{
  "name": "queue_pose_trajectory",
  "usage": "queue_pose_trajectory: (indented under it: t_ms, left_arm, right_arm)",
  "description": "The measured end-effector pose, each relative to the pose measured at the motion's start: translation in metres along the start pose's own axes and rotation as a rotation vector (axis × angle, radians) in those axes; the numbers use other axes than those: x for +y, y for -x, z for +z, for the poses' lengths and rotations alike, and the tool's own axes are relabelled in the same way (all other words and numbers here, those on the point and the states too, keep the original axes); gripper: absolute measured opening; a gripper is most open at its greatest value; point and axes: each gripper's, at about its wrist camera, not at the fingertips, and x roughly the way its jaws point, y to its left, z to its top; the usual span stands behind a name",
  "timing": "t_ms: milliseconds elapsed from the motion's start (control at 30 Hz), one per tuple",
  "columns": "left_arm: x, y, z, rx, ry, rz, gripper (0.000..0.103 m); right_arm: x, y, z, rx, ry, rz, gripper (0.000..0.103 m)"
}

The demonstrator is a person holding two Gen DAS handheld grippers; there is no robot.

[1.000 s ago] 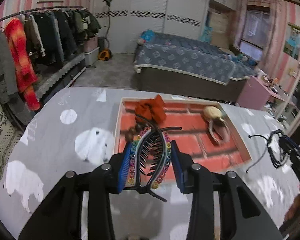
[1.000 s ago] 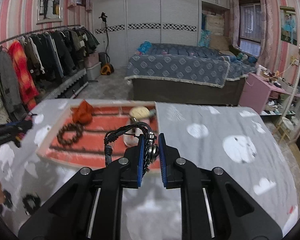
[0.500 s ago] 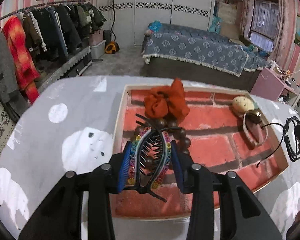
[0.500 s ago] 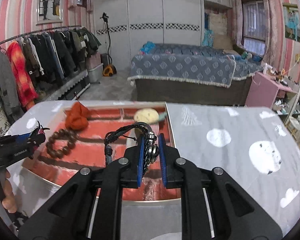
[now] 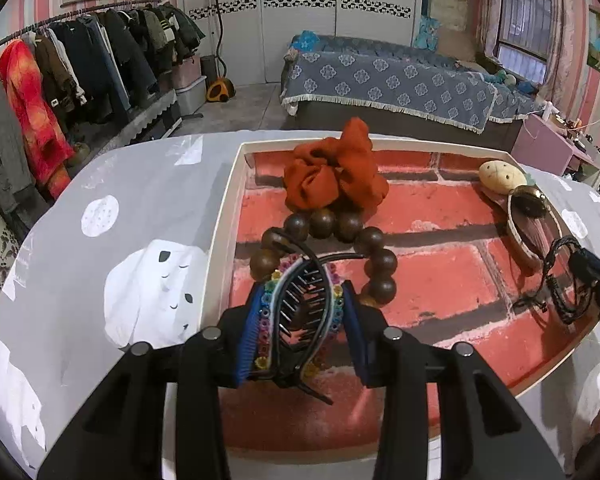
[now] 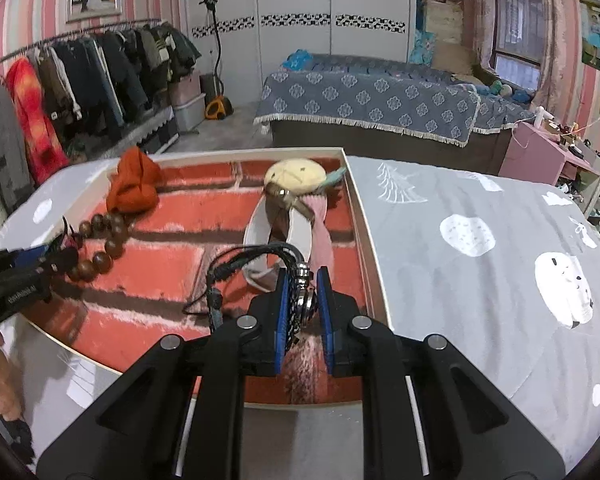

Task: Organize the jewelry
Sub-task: 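Carry the claw clip in the left tool while the right tool carries the leather bracelet to the tray, then lower the clip and bracelet into the tray and open both tools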

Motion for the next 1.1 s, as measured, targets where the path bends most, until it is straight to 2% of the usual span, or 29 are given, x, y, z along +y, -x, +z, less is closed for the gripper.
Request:
queue_pose_trajectory:
  t_ms: [267, 367, 567, 600, 633, 667, 800, 933, 1033, 1100]
  left_arm:
    - [0.008, -0.002, 0.001, 0.011, 0.023, -0.011, 0.042]
    - [0.008, -0.002, 0.000, 0.010, 0.013, 0.013, 0.049]
    - [0.009, -0.001, -0.001, 0.008, 0.005, 0.013, 0.053]
    - [0.008, -0.001, -0.001, 0.006, 0.003, 0.016, 0.058]
    - [0.007, 0.002, -0.001, -0.002, 0.000, 0.027, 0.068]
    - [0.006, 0.004, -0.001, -0.012, -0.004, 0.031, 0.071]
    - [0.002, 0.016, 0.001, -0.036, -0.015, 0.028, 0.075]
    - [-0.001, 0.033, 0.005, -0.066, -0.008, 0.014, 0.082]
    - [0.000, 0.050, 0.009, -0.086, 0.004, -0.024, 0.083]
    - [0.001, 0.063, 0.012, -0.096, 0.010, -0.050, 0.090]
  right_arm:
    - [-0.001, -0.006, -0.004, 0.024, -0.006, 0.003, 0.015]
    - [-0.001, -0.008, -0.005, 0.036, 0.000, 0.002, 0.015]
    - [0.001, -0.009, -0.006, 0.058, 0.010, 0.005, 0.015]
    - [0.001, -0.010, -0.007, 0.065, 0.010, 0.008, 0.019]
    - [0.001, -0.010, -0.006, 0.067, 0.009, 0.008, 0.022]
    - [0.001, -0.009, -0.007, 0.062, 0.007, 0.006, 0.028]
    - [0.002, 0.000, -0.007, 0.037, 0.014, 0.005, 0.045]
    - [0.003, 0.013, -0.004, -0.005, 0.008, 0.015, 0.054]
    - [0.001, 0.026, -0.001, -0.057, -0.008, 0.017, 0.075]
    - [0.001, 0.036, 0.001, -0.096, -0.022, 0.011, 0.093]
